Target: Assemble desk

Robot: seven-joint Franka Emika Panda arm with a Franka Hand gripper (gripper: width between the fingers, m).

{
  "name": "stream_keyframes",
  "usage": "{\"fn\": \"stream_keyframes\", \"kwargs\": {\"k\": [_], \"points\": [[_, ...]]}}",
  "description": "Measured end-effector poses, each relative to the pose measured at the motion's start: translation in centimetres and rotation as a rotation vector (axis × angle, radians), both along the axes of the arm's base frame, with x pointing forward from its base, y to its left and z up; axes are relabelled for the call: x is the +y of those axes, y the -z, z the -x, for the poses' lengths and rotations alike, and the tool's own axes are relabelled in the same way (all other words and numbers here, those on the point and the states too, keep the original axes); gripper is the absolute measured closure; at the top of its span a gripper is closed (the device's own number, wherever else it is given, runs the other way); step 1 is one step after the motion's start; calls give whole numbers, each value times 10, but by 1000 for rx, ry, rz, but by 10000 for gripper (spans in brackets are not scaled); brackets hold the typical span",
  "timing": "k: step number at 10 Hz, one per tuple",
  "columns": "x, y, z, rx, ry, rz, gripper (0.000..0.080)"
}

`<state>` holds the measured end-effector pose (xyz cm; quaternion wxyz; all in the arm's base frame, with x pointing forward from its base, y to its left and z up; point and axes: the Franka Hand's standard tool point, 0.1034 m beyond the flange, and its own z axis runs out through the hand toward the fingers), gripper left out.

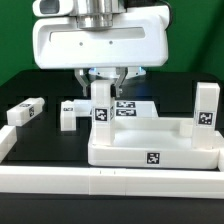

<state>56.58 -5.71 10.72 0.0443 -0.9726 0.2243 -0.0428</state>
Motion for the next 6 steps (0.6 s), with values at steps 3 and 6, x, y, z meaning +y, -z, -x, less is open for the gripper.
{"fn": "stream_keyframes", "kwargs": {"k": [3, 6], "points": [[-1, 0, 0, 14, 250, -26, 509], [0, 0, 0, 34, 455, -47, 509]]}}
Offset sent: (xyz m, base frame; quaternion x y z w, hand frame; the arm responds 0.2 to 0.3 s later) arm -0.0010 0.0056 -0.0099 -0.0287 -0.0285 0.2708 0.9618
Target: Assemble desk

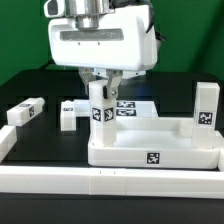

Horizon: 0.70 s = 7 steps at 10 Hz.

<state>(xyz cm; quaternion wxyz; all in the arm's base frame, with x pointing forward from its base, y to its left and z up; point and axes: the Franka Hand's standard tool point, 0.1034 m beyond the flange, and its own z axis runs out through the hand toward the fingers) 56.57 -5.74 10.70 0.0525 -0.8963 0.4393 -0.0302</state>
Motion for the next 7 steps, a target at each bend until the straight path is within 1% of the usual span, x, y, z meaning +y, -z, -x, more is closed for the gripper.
{"fn": "stream_keyframes", "kwargs": {"k": [2, 4, 5, 6, 7], "points": [[0, 0, 0, 6, 93, -10, 509], [1, 0, 0, 5, 61, -7, 509], [1, 0, 0, 2, 18, -3, 355], [1, 1, 0, -3, -60, 5, 227], [2, 1, 0, -9, -164, 17, 227]]}}
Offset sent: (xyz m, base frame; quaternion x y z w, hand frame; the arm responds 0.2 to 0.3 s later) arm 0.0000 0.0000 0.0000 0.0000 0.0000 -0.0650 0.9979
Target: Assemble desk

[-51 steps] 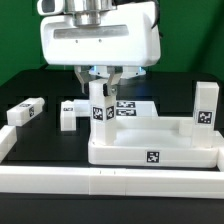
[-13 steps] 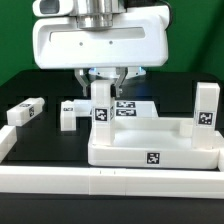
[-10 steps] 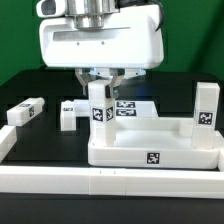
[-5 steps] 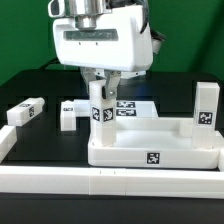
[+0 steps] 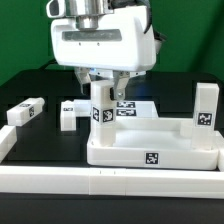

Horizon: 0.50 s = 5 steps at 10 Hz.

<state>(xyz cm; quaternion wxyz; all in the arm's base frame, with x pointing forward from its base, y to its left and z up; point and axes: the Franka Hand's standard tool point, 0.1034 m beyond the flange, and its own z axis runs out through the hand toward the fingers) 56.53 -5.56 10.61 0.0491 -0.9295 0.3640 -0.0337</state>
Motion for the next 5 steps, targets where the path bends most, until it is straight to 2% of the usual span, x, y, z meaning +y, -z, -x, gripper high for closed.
{"fn": "stream_keyframes", "kwargs": {"k": [1, 5], "points": [[3, 0, 0, -7, -107, 9, 162], [10, 0, -1, -30, -446, 39, 151]]}}
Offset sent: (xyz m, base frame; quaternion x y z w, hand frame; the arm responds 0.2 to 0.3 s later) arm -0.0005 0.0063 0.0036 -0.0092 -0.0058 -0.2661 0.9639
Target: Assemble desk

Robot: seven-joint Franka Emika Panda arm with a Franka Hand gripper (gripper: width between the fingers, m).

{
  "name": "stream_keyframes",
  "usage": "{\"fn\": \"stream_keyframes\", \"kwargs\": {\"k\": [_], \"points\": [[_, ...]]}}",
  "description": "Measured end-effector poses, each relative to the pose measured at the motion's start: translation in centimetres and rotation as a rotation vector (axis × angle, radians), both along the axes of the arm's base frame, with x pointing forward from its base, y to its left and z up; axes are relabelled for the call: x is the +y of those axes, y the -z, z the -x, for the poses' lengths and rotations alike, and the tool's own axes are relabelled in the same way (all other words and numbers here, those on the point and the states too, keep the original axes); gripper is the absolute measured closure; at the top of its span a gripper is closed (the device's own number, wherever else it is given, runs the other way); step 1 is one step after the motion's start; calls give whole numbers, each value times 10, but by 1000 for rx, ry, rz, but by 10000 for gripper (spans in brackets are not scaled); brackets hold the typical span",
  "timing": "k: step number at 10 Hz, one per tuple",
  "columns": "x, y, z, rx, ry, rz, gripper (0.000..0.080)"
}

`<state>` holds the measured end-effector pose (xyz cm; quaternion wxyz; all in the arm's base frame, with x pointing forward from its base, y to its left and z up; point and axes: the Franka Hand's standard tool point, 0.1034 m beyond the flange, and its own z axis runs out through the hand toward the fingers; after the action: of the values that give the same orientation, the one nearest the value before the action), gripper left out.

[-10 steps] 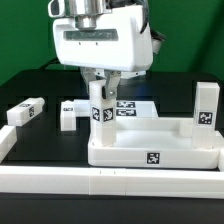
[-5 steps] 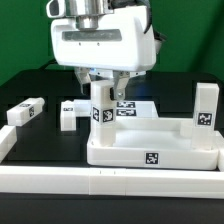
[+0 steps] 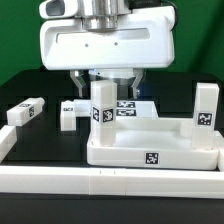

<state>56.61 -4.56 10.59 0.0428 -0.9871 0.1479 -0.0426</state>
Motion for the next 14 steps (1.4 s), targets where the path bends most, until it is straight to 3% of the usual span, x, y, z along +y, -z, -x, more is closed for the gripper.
{"fn": "stream_keyframes", "kwargs": {"k": [8, 10, 11, 12, 13, 14], "points": [[-5, 0, 0, -36, -731, 98, 151], [-9, 1, 1, -38, -782, 102, 151], [-8, 1, 1, -38, -778, 101, 242], [-8, 1, 1, -37, -778, 101, 242], [-8, 1, 1, -37, -778, 101, 443], [-8, 1, 1, -37, -777, 101, 511]]}}
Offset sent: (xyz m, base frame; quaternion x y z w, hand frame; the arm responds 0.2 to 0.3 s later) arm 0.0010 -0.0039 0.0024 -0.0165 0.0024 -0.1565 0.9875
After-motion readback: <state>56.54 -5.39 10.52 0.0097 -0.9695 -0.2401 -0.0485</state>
